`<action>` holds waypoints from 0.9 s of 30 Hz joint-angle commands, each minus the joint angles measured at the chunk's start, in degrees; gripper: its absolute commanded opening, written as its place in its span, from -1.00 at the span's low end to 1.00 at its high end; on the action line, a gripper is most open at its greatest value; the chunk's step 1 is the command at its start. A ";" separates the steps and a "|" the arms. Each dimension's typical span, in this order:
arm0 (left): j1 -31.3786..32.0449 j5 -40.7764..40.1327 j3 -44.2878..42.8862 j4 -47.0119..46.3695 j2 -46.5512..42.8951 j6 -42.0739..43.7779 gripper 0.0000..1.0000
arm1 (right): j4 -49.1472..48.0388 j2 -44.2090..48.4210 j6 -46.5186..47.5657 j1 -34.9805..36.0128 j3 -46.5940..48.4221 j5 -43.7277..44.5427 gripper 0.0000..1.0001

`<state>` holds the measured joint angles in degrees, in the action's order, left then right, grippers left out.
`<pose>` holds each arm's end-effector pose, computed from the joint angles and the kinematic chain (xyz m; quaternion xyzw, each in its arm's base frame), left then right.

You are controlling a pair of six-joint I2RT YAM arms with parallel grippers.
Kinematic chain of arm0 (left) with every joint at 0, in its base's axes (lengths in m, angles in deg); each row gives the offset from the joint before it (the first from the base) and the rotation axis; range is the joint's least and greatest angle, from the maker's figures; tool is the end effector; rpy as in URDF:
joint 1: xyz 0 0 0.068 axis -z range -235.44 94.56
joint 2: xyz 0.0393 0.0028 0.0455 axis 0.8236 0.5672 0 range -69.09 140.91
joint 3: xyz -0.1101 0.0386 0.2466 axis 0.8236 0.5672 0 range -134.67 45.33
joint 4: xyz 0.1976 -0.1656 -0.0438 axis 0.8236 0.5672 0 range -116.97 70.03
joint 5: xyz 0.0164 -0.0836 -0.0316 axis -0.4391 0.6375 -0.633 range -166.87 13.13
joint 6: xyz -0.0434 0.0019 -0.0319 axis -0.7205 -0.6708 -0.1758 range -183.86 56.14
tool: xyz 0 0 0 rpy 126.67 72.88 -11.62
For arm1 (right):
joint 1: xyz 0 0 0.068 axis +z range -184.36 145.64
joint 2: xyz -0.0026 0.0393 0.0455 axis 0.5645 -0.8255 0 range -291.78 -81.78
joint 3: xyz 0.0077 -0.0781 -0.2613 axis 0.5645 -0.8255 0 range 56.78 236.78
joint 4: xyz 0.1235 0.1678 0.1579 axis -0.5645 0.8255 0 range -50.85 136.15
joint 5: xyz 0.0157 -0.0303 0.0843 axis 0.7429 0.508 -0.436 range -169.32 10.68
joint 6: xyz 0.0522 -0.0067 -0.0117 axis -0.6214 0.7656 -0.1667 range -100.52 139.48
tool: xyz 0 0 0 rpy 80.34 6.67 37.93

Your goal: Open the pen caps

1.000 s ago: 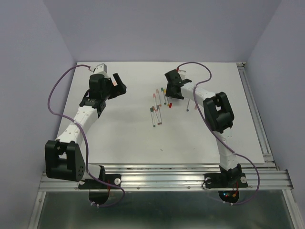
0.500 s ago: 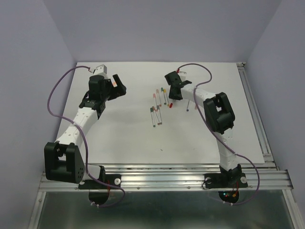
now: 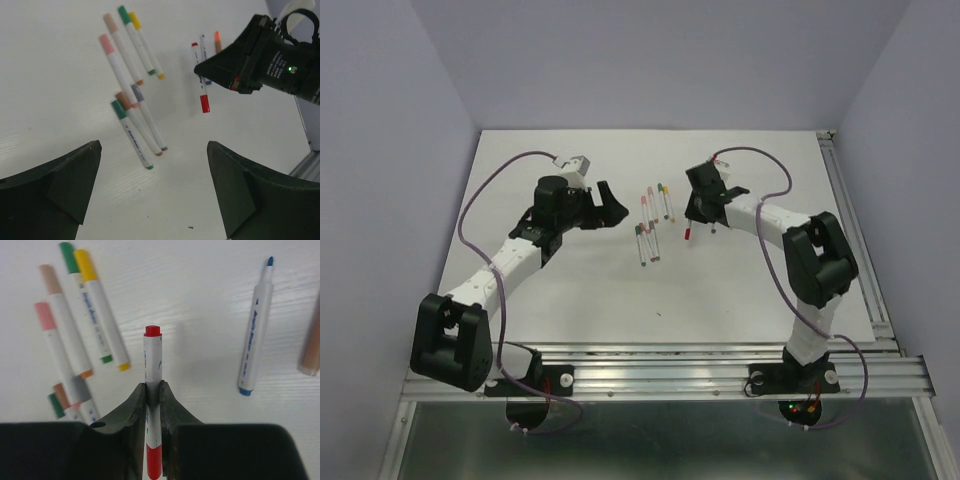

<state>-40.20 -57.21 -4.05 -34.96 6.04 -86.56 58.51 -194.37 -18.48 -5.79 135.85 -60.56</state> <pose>0.2876 -0.0907 0.2835 0.0487 0.8007 -0.3193 0.5045 0.3777 0.1927 0.1861 0.1282 0.9279 0.0430 0.3474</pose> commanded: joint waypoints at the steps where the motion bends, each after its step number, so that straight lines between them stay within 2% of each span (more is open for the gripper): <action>1: 8.46 8.11 1.05 -7.74 -0.43 -1.37 0.98 | -13.24 14.05 -2.73 0.51 -10.55 -12.65 -0.99; 3: 11.02 11.34 1.22 -10.27 1.32 -2.17 0.98 | -17.84 20.97 -4.49 0.60 -15.33 -15.85 -0.99; 6: 16.03 14.53 1.49 -14.33 3.52 -4.11 0.98 | -22.16 25.92 -7.04 1.56 -21.31 -18.24 -0.99; 11: 22.89 11.47 -1.23 -15.48 7.13 -5.16 0.97 | -20.50 31.56 -11.43 5.60 -24.22 -12.62 -0.99; 15: 24.56 11.01 -3.52 -15.48 9.85 -6.13 0.87 | -16.81 33.05 -14.25 8.68 -23.53 -5.86 -0.99; 22: 25.97 10.84 -4.49 -15.48 11.79 -6.48 0.64 | -15.66 33.76 -16.62 10.09 -23.43 -3.82 -0.99; 25: 26.15 10.75 -4.67 -15.39 11.97 -6.48 0.39 | -14.96 33.76 -17.59 10.27 -23.17 -3.12 -0.99; 27: 26.33 10.84 -4.58 -15.39 11.79 -6.48 0.33 | -14.79 33.93 -18.03 10.36 -23.26 -2.07 -0.99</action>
<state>-14.63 -47.36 -6.15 -47.50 18.00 -92.96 43.82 -162.53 -34.52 3.98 112.66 -66.26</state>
